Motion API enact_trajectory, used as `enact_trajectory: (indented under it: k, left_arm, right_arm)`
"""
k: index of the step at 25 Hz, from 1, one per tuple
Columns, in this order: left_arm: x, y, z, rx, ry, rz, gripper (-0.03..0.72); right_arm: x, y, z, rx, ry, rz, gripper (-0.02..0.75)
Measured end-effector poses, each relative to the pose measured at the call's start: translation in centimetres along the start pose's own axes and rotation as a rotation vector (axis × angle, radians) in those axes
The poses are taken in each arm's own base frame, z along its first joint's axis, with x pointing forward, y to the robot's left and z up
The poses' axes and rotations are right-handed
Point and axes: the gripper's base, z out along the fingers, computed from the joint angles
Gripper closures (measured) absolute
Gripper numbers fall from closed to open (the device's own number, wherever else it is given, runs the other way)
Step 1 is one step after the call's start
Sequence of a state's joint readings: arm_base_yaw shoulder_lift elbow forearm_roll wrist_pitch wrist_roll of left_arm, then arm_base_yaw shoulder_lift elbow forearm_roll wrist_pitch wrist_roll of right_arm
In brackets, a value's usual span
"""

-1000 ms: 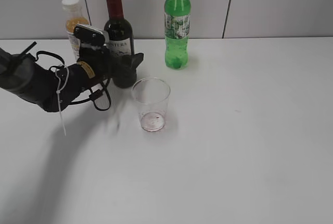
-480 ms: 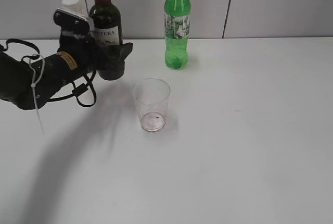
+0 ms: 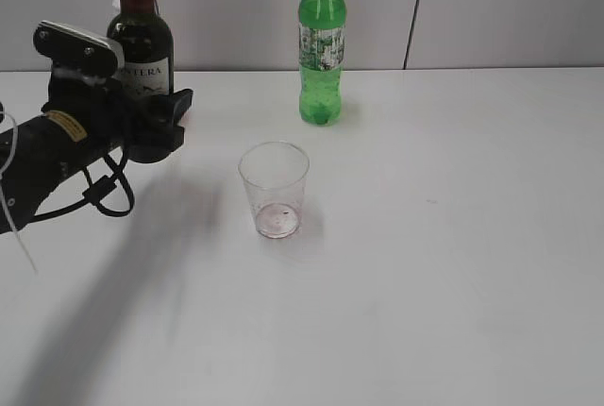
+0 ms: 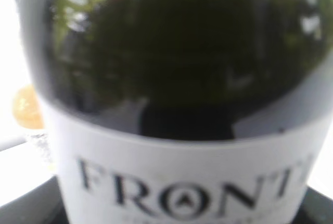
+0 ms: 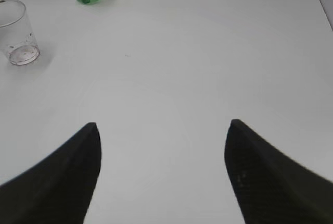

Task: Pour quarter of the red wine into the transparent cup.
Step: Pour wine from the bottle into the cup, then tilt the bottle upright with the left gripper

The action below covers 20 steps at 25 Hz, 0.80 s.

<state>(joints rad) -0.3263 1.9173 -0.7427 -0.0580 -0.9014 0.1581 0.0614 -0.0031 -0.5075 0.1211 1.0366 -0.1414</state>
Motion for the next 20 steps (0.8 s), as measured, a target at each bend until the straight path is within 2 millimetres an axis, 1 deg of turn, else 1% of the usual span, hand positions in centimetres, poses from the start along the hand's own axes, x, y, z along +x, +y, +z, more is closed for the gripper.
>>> enact_trajectory:
  k: [5,11,13,17,20]
  left_arm:
    - [0.7,-0.6,-1.9,-0.07,0.064,0.161,0.143]
    - [1.5,-2.1,-2.9,-0.071,0.118,0.33,0.143]
    - [1.8,-2.4,-3.3,-0.072,0.135,0.387,0.143]
    - [2.5,-2.3,-3.9,-0.08,0.182,0.496,0.143]
    - [2.5,-2.0,-4.0,-0.102,0.196,0.571,0.143]
  right_arm:
    - [0.0,0.0,0.0,0.0,0.0,0.0,0.145]
    - [0.0,0.0,0.0,0.0,0.0,0.0,0.145]
    - [0.0,0.0,0.0,0.0,0.0,0.0,0.145]
    - [0.0,0.0,0.0,0.0,0.0,0.0,0.145]
    - [0.0,0.0,0.0,0.0,0.0,0.0,0.145]
